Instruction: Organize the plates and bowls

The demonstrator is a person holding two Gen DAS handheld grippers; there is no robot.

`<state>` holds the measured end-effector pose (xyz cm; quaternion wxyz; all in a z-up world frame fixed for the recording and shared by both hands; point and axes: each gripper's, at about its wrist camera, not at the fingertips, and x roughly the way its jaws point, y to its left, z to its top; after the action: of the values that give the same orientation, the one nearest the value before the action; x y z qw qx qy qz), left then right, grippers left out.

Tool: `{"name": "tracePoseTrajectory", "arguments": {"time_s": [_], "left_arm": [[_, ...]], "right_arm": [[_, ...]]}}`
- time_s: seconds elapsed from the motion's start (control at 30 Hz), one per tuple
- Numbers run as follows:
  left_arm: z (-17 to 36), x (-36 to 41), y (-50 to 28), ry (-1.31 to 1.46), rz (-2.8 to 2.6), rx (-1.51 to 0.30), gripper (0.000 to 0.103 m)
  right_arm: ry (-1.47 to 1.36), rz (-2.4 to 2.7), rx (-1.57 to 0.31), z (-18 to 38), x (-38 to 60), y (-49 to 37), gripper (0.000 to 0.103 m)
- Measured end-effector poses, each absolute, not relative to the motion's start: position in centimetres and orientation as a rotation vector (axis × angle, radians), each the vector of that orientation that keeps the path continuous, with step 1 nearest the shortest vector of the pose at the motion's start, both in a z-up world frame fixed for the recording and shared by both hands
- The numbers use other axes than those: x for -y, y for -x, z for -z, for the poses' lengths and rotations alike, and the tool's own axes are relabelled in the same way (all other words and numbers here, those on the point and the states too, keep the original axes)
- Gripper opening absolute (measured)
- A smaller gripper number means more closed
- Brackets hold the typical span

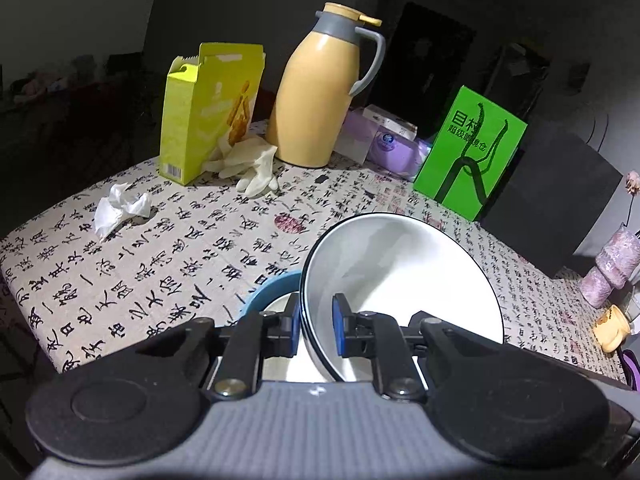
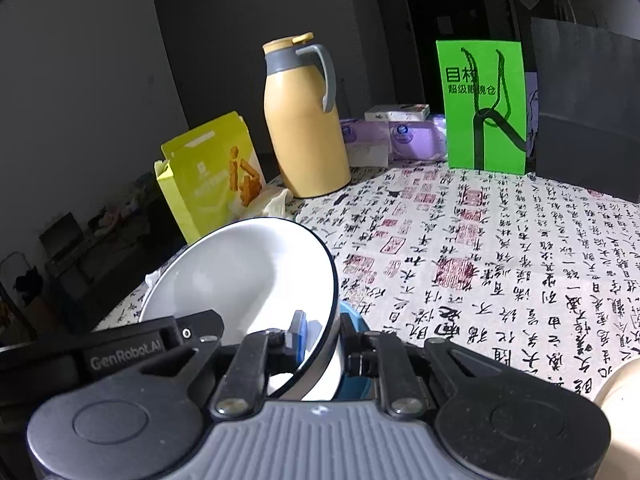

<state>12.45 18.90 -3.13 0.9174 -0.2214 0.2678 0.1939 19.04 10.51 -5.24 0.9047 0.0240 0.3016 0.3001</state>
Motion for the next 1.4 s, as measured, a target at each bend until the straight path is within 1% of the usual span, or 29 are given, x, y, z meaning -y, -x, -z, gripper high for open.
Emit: {"name": "tracePoseTrajectory", "arguments": {"time_s": [0.6, 0.93, 1.4], "left_arm": [[5.8, -20.5, -12.8, 0.496, -0.420, -0.616, 0.016], [6.1, -20.7, -13.0, 0.492, -0.422, -0.621, 0.016], [6.0, -21.7, -12.6, 0.548, -0.380, -0.631, 0.016]], "right_arm": [[-0.003, -0.649, -0.704, 7.8, -12.2, -20.1, 0.016], [0.022, -0.659, -0.699, 8.1, -12.5, -20.3, 0.017], [-0.012, -0.670, -0.716, 8.1, -12.1, -20.7, 0.016]]}}
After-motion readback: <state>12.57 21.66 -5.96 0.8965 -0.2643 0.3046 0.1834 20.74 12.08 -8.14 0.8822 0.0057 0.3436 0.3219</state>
